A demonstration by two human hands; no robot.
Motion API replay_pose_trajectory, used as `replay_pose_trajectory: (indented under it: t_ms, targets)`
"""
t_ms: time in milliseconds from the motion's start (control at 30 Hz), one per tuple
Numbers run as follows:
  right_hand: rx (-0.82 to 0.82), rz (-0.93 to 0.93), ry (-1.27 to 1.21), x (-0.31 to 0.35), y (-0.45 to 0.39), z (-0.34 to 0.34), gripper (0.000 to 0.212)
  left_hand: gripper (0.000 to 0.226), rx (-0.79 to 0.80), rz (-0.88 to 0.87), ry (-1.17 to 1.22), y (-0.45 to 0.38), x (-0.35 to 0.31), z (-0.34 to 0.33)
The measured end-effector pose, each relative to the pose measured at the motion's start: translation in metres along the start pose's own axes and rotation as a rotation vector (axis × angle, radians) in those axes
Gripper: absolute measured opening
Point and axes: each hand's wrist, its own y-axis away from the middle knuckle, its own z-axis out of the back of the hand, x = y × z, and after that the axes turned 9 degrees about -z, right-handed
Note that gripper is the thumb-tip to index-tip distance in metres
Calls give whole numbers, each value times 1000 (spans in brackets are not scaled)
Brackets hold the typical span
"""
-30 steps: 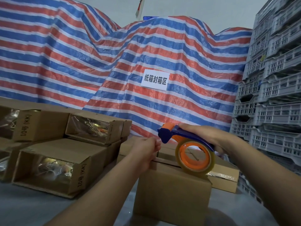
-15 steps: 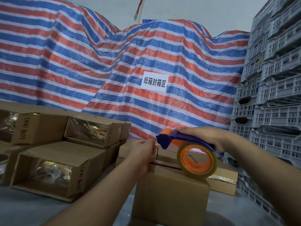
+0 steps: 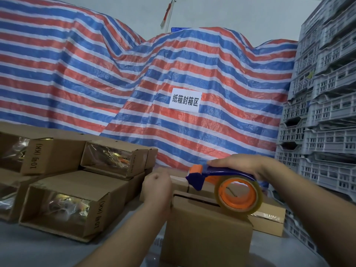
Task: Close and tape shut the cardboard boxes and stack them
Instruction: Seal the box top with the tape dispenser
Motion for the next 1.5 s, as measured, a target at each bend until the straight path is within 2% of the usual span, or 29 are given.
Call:
replay_pose_trajectory:
  t_ms: [133, 367, 667, 800, 1200, 1267, 1333, 1433, 1500]
  targets:
    - [8, -16, 81, 6, -12, -2, 50, 15, 59, -128, -222, 2, 12, 27]
    - [22, -55, 165, 20, -22, -8, 46, 24, 70, -42, -256, 0, 22, 40]
    - [28, -82, 250, 23, -26, -9, 45, 18, 70, -52, -305, -4, 31, 44]
    - [5, -77, 326, 26, -30, -10, 44, 16, 109, -28, -343, -6, 41, 47]
    - [13, -90, 323, 27, -36, -13, 45, 19, 204, 130, -474, -5, 52, 38]
    - [21, -89, 313, 27, -36, -13, 42, 23, 226, 163, -512, -8, 52, 39]
    - [25, -71, 322, 27, -35, -13, 37, 37, 269, 188, -610, -11, 54, 43]
    - [31, -50, 341, 27, -35, -14, 32, 30, 332, 46, -760, -18, 61, 57]
    - [40, -44, 359, 28, -36, -14, 30, 34, 313, -81, -655, -24, 61, 62]
